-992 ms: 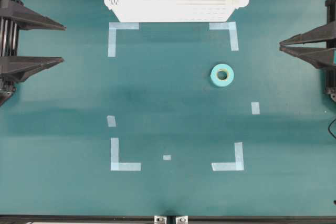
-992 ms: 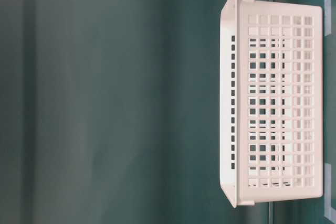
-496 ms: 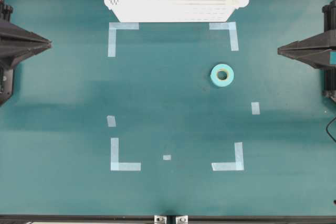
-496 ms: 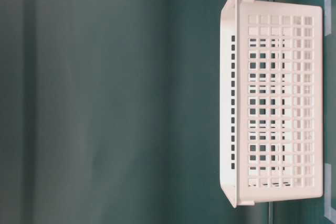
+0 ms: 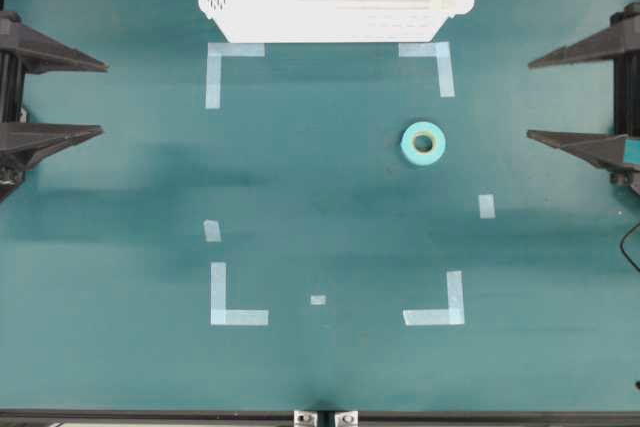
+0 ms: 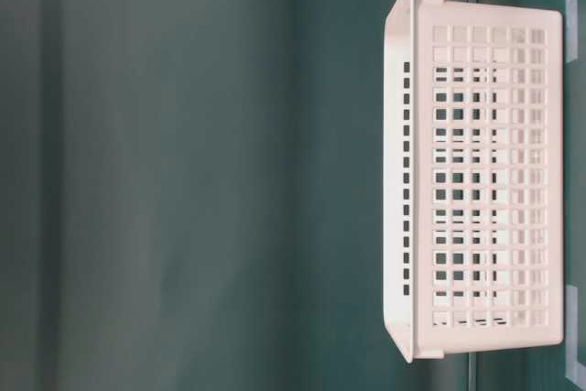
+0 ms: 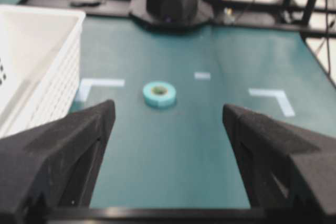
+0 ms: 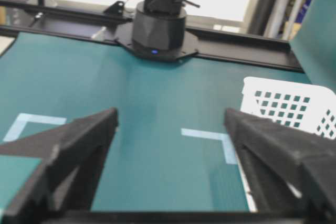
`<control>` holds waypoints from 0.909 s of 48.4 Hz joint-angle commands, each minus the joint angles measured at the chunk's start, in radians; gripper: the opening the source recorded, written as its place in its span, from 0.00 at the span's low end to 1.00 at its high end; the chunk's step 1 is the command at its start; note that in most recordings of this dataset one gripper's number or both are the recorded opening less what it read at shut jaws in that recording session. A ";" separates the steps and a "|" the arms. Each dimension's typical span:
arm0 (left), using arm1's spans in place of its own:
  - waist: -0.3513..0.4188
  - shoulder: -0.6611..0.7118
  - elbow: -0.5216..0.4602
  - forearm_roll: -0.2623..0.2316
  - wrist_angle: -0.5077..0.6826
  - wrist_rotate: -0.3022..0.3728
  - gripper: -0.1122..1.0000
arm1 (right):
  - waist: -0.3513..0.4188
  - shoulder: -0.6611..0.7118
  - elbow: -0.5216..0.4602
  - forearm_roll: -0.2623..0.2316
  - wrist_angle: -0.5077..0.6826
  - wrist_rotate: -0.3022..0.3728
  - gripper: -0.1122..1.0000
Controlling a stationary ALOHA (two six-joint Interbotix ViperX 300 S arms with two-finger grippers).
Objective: Put the tape into the white basket.
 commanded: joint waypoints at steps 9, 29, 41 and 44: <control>-0.008 0.012 0.026 0.003 0.048 0.008 0.44 | 0.002 0.071 -0.015 0.012 0.011 0.077 1.00; -0.008 0.005 0.103 0.003 0.077 0.005 0.43 | 0.002 0.206 -0.023 0.012 0.043 0.160 1.00; -0.002 -0.005 0.103 0.003 0.140 0.002 0.43 | 0.000 0.276 -0.092 0.012 0.192 0.163 1.00; 0.000 -0.005 0.103 0.003 0.140 0.002 0.43 | -0.002 0.298 -0.115 0.012 0.236 0.163 1.00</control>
